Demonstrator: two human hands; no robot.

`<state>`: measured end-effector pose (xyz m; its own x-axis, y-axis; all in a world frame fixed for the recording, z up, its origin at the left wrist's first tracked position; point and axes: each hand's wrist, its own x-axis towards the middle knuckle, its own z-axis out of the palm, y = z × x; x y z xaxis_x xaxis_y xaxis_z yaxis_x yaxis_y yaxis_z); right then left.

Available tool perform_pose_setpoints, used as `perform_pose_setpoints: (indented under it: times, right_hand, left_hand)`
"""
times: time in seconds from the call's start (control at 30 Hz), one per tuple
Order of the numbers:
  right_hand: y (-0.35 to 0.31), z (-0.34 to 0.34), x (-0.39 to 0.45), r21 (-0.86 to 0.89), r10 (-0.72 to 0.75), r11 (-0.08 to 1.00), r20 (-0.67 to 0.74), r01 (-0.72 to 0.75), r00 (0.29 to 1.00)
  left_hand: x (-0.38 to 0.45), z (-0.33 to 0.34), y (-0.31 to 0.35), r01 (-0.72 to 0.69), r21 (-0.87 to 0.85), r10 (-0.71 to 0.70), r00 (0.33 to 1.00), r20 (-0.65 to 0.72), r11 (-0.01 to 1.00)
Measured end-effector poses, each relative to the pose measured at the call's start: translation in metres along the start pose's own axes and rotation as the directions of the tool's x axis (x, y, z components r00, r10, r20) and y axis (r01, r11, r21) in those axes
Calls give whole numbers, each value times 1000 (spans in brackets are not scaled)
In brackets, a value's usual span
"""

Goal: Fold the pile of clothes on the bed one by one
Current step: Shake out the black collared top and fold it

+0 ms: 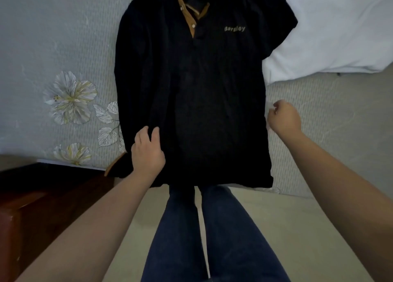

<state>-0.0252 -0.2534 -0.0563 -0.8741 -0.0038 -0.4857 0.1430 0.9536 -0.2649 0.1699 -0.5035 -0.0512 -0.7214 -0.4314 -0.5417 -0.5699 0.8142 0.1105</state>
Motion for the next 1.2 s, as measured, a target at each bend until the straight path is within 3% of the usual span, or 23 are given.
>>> perform_pose_setpoints:
  times: [0.13, 0.23, 0.33, 0.4, 0.47, 0.53, 0.6, 0.7, 0.8, 0.87, 0.93, 1.0, 1.07, 1.13, 1.2]
  right_hand:
    - [-38, -34, 67, 64, -153, 984, -189, 168, 970]
    - [-68, -45, 110, -8, -303, 951, -229, 309, 925]
    - [-98, -40, 141, -181, -406, 909, -186, 375, 895]
    - [-111, -33, 157, -245, -384, 909, -172, 338, 907]
    - [-116, -30, 170, -272, -339, 919, -177, 285, 924]
    - [-112, -36, 179, -135, -282, 957, -229, 257, 932]
    - [-99, -56, 184, 165, -164, 959, -342, 231, 925]
    - [-52, -93, 177, 625, 105, 745, -453, 232, 885]
    - [22, -92, 150, 831, 419, 556, -254, -26, 872]
    - [65, -71, 125, 808, 522, 535, -85, -248, 849]
    - [91, -55, 98, 694, 578, 605, -47, -390, 815]
    - [93, -51, 81, 509, 439, 811, -204, -288, 875]
    - [74, -53, 73, 288, 91, 958, -371, 21, 924]
    - [44, -54, 80, 102, -226, 952, -400, 288, 888]
    - [6, -54, 95, -36, -407, 907, -325, 419, 853]
  left_hand:
    - [37, -8, 30, -137, -19, 137, 990, -21, 990]
    - [68, -14, 51, -150, 11, 150, 988, 26, 989]
    - [91, -12, 64, -149, 91, 132, 977, 164, 985]
    - [96, -5, 64, -143, 153, 93, 951, 294, 978]
    - [96, 0, 60, -155, 204, 79, 938, 338, 967]
    - [96, 1, 58, -156, 213, 78, 939, 335, 964]
    - [97, -3, 60, -158, 219, 75, 935, 347, 963]
    - [99, -10, 68, -134, 187, 59, 931, 360, 973]
    - [101, -19, 79, -90, 151, 35, 941, 336, 984]
    - [104, -24, 86, -69, 154, 18, 951, 310, 986]
    - [107, -27, 91, -48, 170, 0, 962, 274, 984]
    - [108, -28, 97, -54, 183, 11, 973, 230, 982]
    - [108, -26, 104, -79, 165, 46, 979, 197, 983]
    - [106, -22, 110, -93, 130, 67, 980, 187, 987]
    - [104, -17, 113, -99, 128, 74, 980, 185, 987]
